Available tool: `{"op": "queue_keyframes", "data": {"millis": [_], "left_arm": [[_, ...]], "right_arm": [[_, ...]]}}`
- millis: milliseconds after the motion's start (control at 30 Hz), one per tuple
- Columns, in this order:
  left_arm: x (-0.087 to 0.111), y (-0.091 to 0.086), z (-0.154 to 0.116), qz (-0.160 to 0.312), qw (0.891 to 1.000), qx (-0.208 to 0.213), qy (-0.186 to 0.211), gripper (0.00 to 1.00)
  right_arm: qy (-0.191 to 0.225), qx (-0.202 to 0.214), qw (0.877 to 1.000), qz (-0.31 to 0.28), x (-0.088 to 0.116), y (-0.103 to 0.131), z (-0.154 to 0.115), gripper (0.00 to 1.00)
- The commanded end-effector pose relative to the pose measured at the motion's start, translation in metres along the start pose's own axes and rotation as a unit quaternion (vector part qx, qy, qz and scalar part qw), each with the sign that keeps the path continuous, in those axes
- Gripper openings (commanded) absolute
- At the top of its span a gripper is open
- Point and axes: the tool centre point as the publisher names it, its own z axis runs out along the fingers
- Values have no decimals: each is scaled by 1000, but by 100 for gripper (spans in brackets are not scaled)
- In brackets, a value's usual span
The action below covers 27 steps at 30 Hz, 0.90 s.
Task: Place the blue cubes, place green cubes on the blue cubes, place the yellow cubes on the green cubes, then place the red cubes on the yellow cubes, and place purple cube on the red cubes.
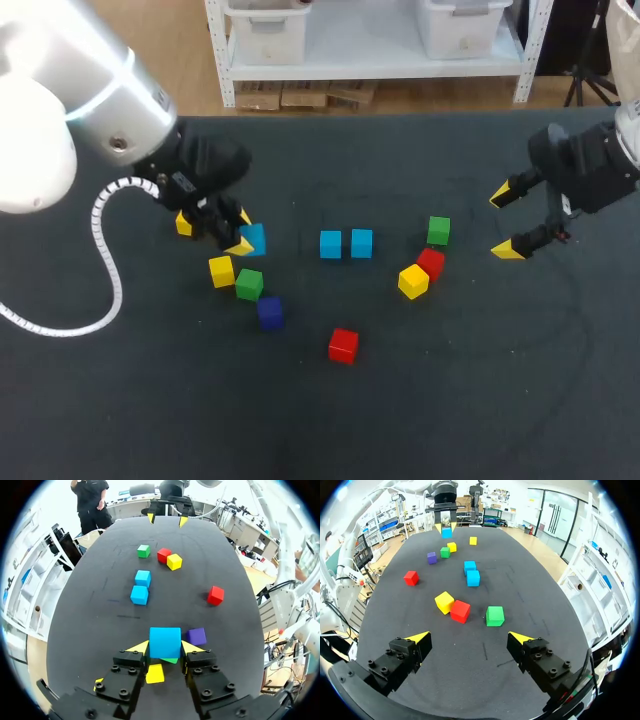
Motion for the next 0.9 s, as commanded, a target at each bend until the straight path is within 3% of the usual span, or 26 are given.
{"op": "queue_keyframes", "data": {"millis": [33,900], "left_arm": [[-1,6,5,4,1000,2,1,0],[-14,28,50,44,999,10,1,0]], "right_arm": [[-1,0,1000,0,0,-1,1,100],[-1,0,1000,0,0,-1,1,100]]}}
